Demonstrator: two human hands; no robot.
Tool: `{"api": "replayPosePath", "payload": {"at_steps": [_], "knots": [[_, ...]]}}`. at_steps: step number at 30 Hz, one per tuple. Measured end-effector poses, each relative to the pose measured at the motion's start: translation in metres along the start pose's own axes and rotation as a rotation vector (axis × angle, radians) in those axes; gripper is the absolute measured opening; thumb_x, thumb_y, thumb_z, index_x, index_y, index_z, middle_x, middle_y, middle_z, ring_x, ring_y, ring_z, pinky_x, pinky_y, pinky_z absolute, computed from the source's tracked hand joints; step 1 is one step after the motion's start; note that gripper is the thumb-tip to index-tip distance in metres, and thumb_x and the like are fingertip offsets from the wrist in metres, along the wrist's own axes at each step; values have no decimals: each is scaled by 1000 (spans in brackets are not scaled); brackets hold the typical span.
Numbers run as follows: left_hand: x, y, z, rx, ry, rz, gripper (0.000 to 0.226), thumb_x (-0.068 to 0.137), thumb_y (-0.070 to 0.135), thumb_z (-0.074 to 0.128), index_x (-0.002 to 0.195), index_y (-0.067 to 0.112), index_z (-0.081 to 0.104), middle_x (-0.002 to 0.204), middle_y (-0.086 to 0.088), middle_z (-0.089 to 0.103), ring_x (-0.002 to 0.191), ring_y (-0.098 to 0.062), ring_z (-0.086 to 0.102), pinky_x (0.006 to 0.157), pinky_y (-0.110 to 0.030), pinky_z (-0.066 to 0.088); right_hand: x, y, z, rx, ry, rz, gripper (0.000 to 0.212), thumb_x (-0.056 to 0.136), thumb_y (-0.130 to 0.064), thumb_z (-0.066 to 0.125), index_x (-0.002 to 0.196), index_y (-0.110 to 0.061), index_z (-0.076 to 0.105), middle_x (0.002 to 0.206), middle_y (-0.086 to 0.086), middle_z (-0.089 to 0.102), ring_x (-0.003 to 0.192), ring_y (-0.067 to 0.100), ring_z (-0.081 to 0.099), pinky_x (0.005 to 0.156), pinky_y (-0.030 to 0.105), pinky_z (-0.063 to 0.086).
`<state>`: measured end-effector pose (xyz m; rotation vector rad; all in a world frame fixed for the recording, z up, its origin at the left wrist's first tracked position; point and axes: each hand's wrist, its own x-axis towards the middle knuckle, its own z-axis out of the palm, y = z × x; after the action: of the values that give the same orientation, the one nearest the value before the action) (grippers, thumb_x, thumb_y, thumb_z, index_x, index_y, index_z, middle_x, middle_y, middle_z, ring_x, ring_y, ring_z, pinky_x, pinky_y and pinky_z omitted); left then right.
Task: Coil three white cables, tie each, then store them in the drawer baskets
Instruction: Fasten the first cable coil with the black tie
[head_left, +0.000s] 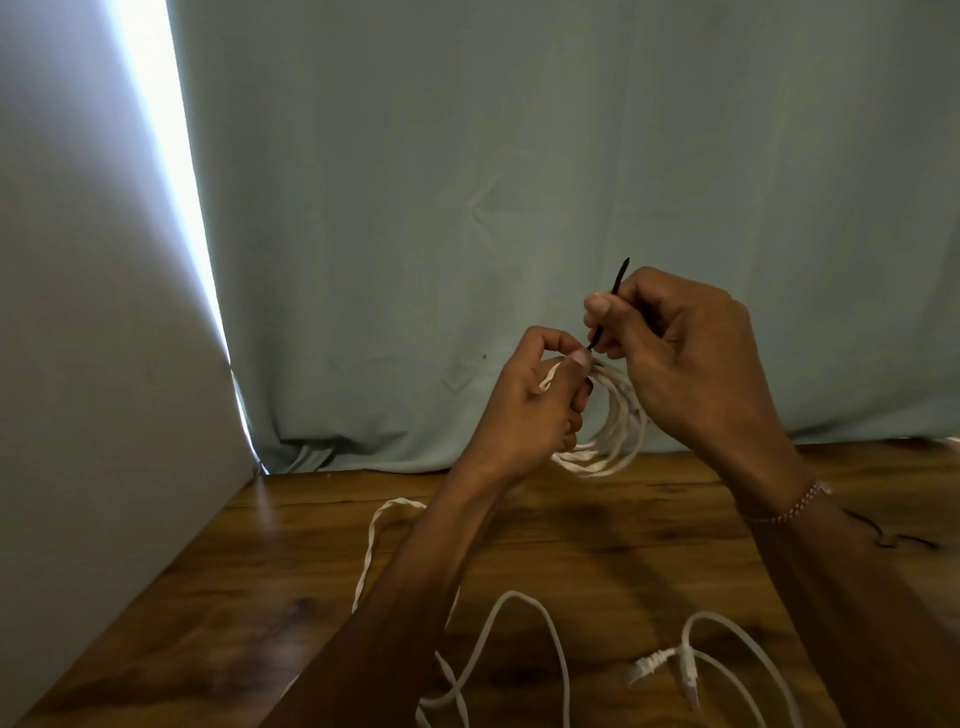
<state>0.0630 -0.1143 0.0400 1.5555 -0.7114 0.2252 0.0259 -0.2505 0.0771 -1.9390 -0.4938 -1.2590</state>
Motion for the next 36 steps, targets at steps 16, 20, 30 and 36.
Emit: {"api": "replayPosePath", "payload": {"at_steps": [16,20,30,36], "knots": [[7,6,-28,-61,240,-88,33,109,31,42,114,0,52,78,-6,45,58,-8,41,53,-26,38,-8,-1,14,-105,-273,-54,17,83,-41,73,96,-32,79,86,-6,53,86,14,51,67,24,40],[9,7,-35,-108,251,-89,24,108,29,46,106,7,52,78,-10,44,57,-9,41,49,-24,39,-11,4,25,-135,-265,-84,19,83,-40,73,99,-30,80,84,-9,49,90,14,44,68,22,34],[8,10,-36,-191,241,-72,24,106,27,50,109,4,55,71,-2,50,49,-4,49,48,-21,39,-12,12,30,-226,-264,-148,22,86,-36,73,106,-30,79,83,-4,47,89,17,40,64,24,33],[8,11,-39,-172,239,-67,22,100,25,62,106,4,59,67,-5,57,49,-8,48,46,-21,42,-12,14,30,-237,-281,-154,25,85,-41,70,107,-32,78,83,-2,49,88,19,43,64,31,36]]}}
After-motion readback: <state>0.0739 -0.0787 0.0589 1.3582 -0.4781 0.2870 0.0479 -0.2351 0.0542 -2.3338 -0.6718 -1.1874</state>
